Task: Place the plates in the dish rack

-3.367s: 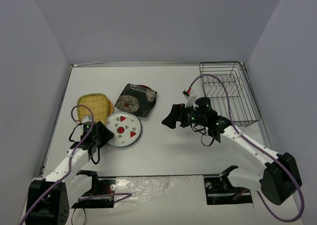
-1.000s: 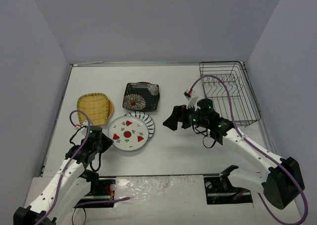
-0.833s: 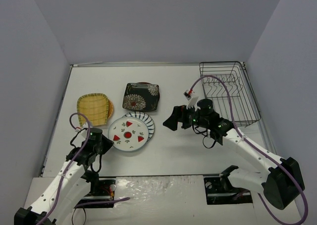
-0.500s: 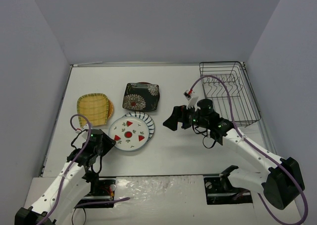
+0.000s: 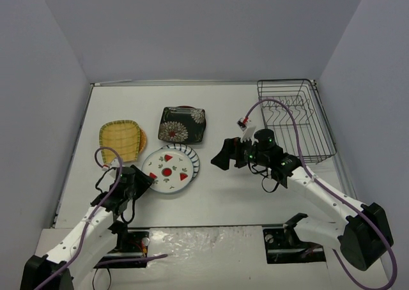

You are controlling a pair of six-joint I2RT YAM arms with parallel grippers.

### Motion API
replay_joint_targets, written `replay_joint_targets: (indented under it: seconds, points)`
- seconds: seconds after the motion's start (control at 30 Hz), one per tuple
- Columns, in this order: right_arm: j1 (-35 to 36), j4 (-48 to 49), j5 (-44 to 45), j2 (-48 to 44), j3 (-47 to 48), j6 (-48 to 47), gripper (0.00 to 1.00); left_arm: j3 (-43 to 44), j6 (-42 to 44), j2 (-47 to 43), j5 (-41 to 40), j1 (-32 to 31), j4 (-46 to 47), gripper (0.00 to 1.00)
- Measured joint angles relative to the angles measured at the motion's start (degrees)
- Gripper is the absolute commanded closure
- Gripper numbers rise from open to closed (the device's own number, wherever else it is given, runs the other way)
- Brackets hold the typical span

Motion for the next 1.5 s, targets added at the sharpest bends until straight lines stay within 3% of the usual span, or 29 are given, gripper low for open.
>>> replay_joint_targets:
  seconds: [0.17, 0.47, 0.57, 1.0, 1.5]
  points:
    - [0.0, 0.0, 0.0, -0.9, -1.3, 0.0, 0.00, -0.8, 0.1, 2.0, 0.7, 0.7, 3.9, 0.59]
    - [0.0, -0.1, 0.0, -1.3, -1.8, 0.0, 0.00, -2.8, -1.2, 1.3, 3.6, 1.8, 9.4, 0.92]
    - [0.0, -0.1, 0.0, -1.3, -1.8, 0.0, 0.00, -2.8, -1.9, -2.0, 4.1, 2.1, 9.4, 0.98]
    - [0.0, 1.3, -2.2, 0.5, -0.5, 2.9, 0.00, 1.6, -1.5, -10.2, 4.6, 2.1, -1.7, 1.00]
    - [0.1, 10.5, -10.5, 15.1, 8.9, 10.9, 0.00, 15.9, 0.3, -9.2, 10.8, 2.1, -2.3, 1.00]
